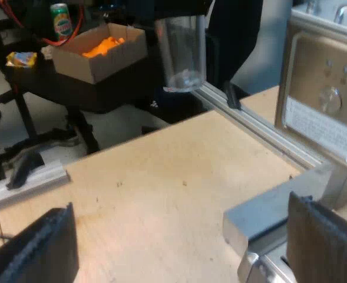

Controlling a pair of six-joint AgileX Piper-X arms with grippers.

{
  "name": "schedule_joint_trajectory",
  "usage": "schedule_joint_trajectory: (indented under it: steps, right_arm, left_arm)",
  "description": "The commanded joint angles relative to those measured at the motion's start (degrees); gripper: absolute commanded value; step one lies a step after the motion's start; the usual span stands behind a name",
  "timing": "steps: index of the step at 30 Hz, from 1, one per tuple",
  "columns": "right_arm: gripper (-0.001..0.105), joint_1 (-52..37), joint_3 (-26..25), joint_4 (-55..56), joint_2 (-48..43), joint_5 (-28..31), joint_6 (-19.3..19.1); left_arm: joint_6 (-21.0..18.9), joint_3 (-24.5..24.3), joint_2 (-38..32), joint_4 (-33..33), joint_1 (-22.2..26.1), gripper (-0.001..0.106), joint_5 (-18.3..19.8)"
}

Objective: Pour the beans into the coffee machine

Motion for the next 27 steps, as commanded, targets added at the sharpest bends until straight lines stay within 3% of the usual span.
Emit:
schedule_joint_trajectory:
  steps: [1,8,14,23,27]
  right_arm:
    - [0.074,0.03,3.22,-5.80,0.94,0.76,-0.02]
    - [0.074,0.03,8.27,-15.30,3.64,4.23,-0.02]
    - [0.074,0.03,9.24,-19.52,7.60,4.78,-0.02]
    - [0.074,0.03,9.24,-28.29,13.68,4.78,-0.02]
    - [0.074,0.03,9.24,-31.06,16.36,4.78,-0.02]
  left_arm:
    - [0.25,3.37,-0.03,-3.31,0.88,0.001,1.38]
    - [0.97,11.34,1.07,-15.39,0.88,0.001,1.60]
    - [0.97,16.84,5.26,-26.58,0.88,0.001,1.71]
    - [0.97,17.48,16.41,-32.66,0.88,0.001,0.82]
    - [0.97,17.48,20.27,-34.40,0.88,0.001,-3.11]
